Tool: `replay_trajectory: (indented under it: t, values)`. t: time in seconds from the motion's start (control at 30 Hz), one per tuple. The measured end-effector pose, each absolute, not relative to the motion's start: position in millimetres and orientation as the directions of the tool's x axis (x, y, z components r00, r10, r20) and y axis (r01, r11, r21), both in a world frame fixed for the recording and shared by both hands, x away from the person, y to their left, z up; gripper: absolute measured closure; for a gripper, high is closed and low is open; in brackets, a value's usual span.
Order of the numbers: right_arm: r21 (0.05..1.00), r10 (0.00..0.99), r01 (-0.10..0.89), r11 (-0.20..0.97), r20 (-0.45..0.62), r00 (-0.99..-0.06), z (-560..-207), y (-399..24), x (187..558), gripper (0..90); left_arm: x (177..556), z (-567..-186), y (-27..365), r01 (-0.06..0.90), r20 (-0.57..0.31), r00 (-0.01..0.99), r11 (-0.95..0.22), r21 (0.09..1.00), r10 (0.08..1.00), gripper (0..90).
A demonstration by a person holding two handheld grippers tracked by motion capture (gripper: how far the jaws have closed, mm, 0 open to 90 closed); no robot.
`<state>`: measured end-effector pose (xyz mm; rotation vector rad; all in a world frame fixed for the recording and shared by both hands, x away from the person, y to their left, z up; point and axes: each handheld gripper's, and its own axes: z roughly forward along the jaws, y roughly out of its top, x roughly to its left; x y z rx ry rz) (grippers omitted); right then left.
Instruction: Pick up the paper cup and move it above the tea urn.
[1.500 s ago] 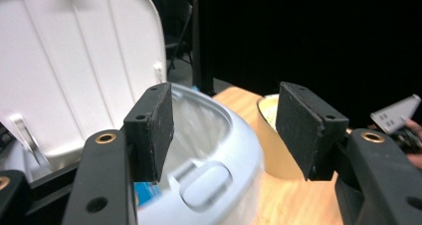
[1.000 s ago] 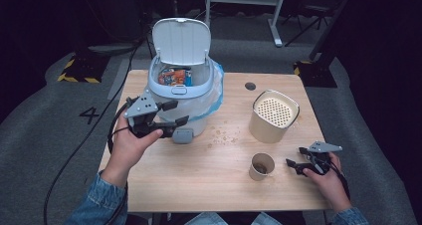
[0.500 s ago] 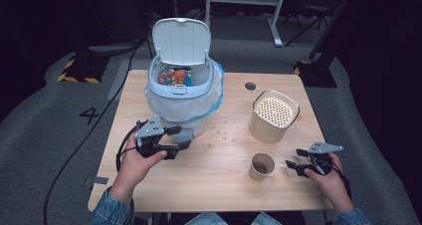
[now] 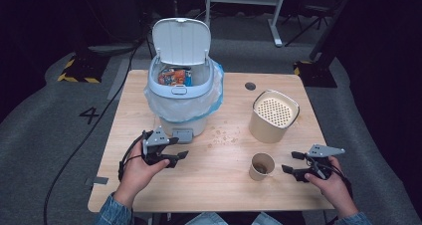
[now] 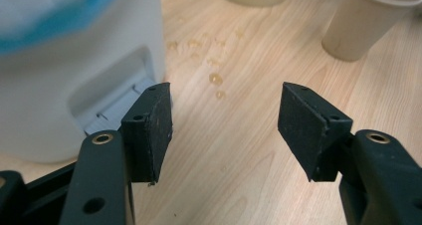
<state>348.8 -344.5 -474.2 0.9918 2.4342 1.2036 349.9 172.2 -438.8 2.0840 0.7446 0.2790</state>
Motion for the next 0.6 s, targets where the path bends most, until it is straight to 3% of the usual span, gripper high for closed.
replay_trajectory:
  t: [0.27,0.6]
  values:
    - [0.772,0.584,0.414,0.483,0.068,-0.809,-470.9,-326.5,340.2,15.7,354.8,-462.5,172.8,0.451,-0.117,0.793,-0.447,0.773,0.598,37.9]
    - [0.786,0.519,0.371,0.495,0.075,-0.851,-471.0,-297.9,333.6,15.8,362.8,-484.8,175.0,0.493,-0.112,0.771,-0.476,0.729,0.627,37.0]
